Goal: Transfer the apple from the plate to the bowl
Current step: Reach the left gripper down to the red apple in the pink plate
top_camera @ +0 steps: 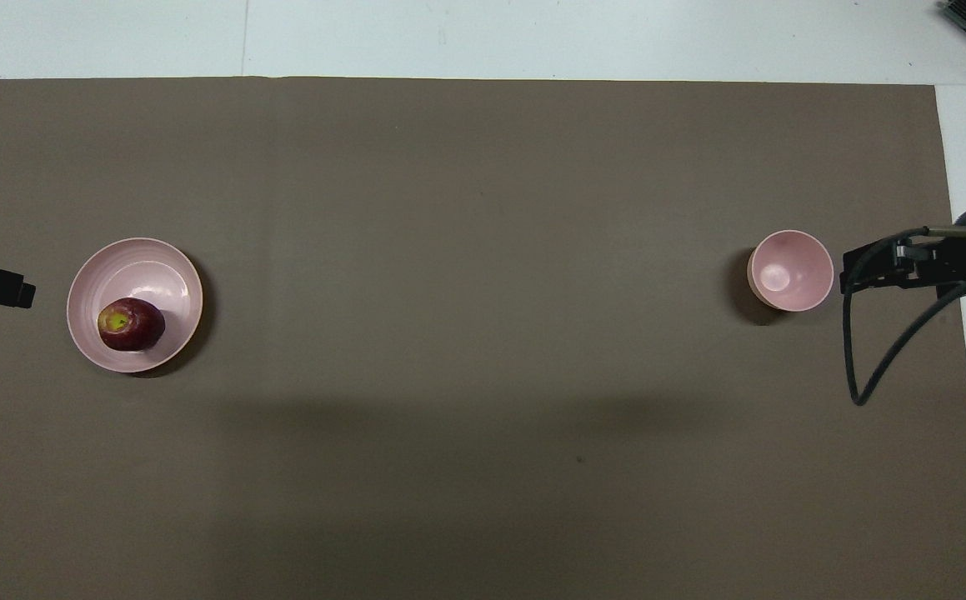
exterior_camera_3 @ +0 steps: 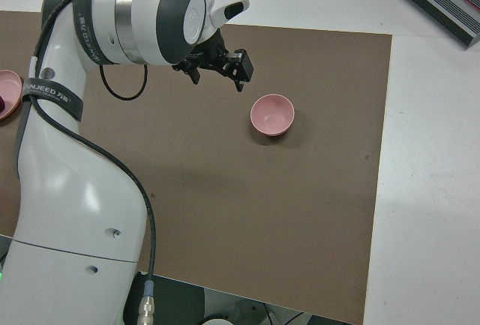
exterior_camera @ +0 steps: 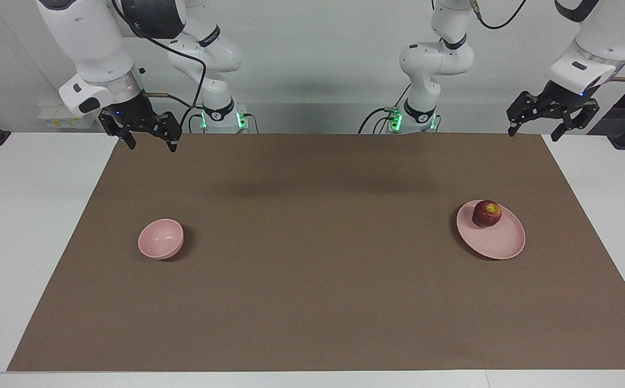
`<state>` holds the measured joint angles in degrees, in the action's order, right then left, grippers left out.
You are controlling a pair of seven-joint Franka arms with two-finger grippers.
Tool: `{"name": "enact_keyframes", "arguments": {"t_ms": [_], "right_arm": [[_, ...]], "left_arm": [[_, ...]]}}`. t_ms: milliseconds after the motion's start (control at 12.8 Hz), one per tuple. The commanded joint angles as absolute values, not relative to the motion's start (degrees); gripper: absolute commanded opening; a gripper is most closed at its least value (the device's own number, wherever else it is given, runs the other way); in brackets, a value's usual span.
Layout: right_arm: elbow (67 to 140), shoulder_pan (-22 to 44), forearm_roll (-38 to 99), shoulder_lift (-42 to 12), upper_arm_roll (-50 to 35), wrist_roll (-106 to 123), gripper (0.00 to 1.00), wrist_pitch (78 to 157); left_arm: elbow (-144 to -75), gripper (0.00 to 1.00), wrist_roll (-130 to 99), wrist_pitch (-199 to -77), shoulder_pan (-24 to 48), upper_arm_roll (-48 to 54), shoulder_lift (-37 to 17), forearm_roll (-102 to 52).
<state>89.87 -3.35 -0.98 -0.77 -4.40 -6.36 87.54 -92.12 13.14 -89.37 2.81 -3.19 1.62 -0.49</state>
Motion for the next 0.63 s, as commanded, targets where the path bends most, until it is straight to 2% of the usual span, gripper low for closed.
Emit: {"name": "enact_keyframes", "arguments": {"t_ms": [0, 235, 549], "right_arm": [[90.3, -3.9, 0.3, -0.3, -4.4, -5.1, 1.0, 87.3], [90.3, -3.9, 0.3, -0.3, -4.4, -5.1, 1.0, 87.3], [90.3, -3.9, 0.3, -0.3, -4.4, -5.1, 1.0, 87.3]], "left_arm": [[-102.3, 1.0, 14.0, -98.1, 3.4, -4.2, 3.9, -1.3], [-112.6, 1.0, 14.1, -108.9, 3.3, -4.8, 4.2, -1.3], [-121.4, 1.0, 17.8, -119.4, 3.2, -6.1, 3.3, -1.3]]}}
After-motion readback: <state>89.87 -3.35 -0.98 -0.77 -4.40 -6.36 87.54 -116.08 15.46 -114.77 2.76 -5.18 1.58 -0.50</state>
